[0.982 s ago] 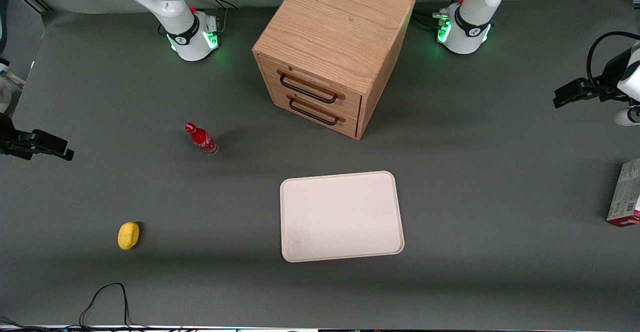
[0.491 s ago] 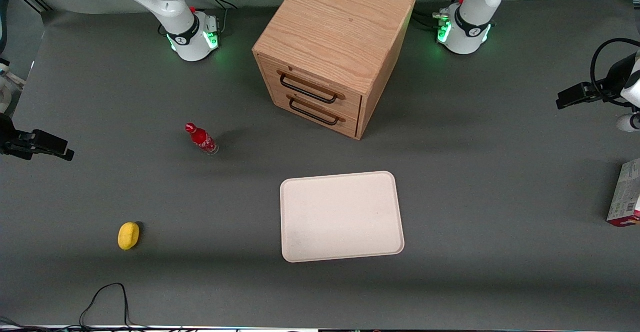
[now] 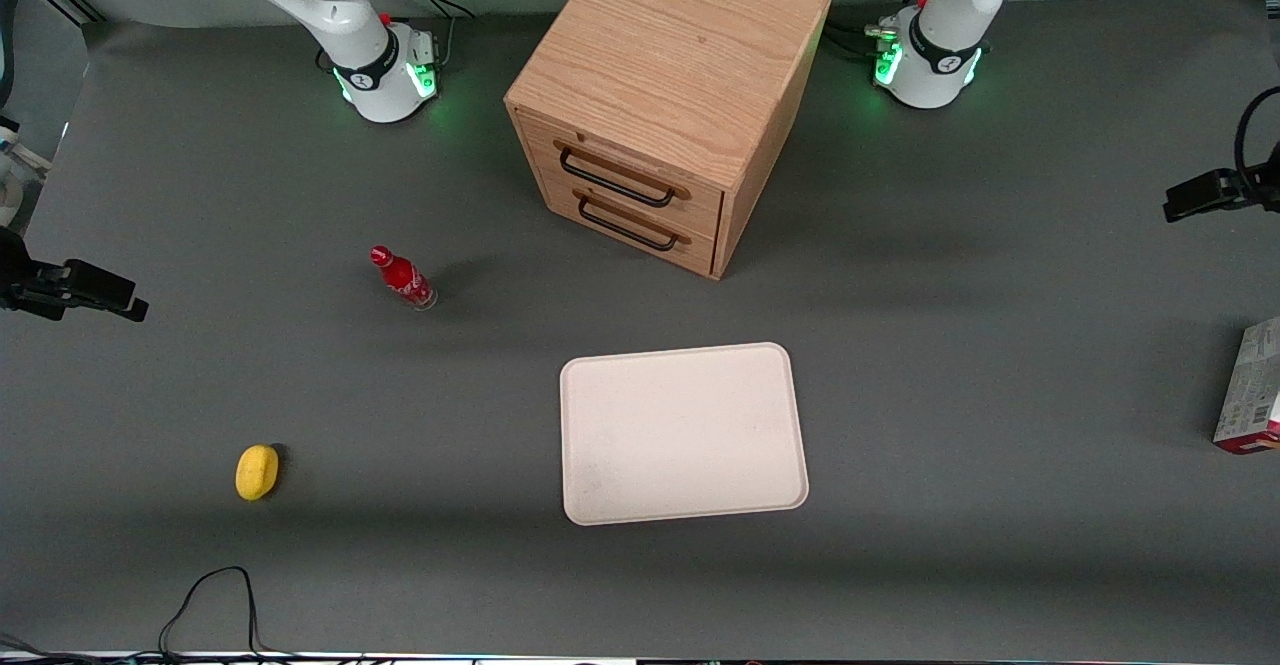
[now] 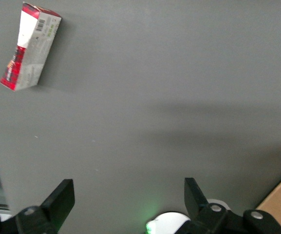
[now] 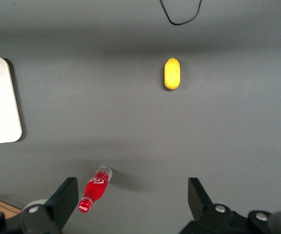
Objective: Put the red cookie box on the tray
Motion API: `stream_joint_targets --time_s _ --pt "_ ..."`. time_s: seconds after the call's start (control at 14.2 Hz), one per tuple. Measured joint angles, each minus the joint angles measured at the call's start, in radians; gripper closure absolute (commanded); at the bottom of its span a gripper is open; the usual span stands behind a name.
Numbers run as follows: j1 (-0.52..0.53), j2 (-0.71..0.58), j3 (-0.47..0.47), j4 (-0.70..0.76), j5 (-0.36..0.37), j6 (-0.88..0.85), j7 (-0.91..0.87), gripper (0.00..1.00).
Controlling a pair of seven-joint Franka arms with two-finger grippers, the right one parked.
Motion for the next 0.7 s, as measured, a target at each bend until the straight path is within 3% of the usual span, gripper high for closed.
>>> stream_joint_targets --time_s 0.35,0.7 --pt "0.216 0.105 0.009 0.106 0.009 0.004 0.448 0.00" --pt "0.392 0.289 0.010 0.307 0.009 0.016 0.793 0.00"
